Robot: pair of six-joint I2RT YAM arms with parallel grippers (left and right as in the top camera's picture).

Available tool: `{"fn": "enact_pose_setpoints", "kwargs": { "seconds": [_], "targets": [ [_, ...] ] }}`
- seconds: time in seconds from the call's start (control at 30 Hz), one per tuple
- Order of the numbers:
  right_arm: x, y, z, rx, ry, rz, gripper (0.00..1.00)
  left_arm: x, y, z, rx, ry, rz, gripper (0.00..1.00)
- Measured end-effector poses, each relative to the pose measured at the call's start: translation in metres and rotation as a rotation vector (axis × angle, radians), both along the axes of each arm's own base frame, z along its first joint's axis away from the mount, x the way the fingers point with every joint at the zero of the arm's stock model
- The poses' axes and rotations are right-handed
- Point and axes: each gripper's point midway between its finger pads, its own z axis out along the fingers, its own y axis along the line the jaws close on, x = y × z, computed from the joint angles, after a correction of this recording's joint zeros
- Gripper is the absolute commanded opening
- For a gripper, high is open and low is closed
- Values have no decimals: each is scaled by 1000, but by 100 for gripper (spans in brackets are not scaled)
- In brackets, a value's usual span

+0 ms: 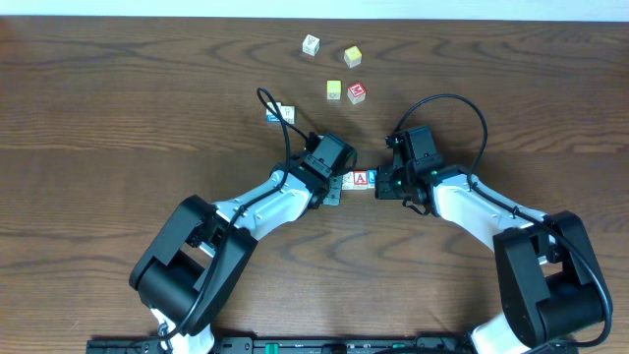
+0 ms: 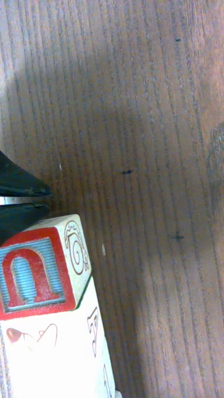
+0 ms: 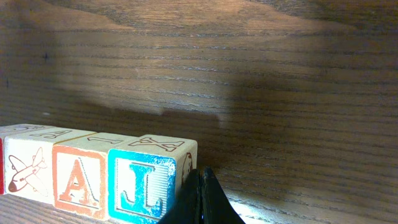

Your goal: Lift 4 blocks

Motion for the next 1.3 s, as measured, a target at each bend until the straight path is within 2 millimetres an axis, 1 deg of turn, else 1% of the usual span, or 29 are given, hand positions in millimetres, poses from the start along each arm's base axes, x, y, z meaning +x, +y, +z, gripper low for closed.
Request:
{"fn": "enact_pose_setpoints", "kwargs": {
  "seconds": [0.73,1.3],
  "targets": [
    [3,0,1,-9,-20,18,1,0,0,0,1,0,0,7],
    [5,-7,0,-61,-40,29,1,0,0,0,0,0,0,7]
  ]
}}
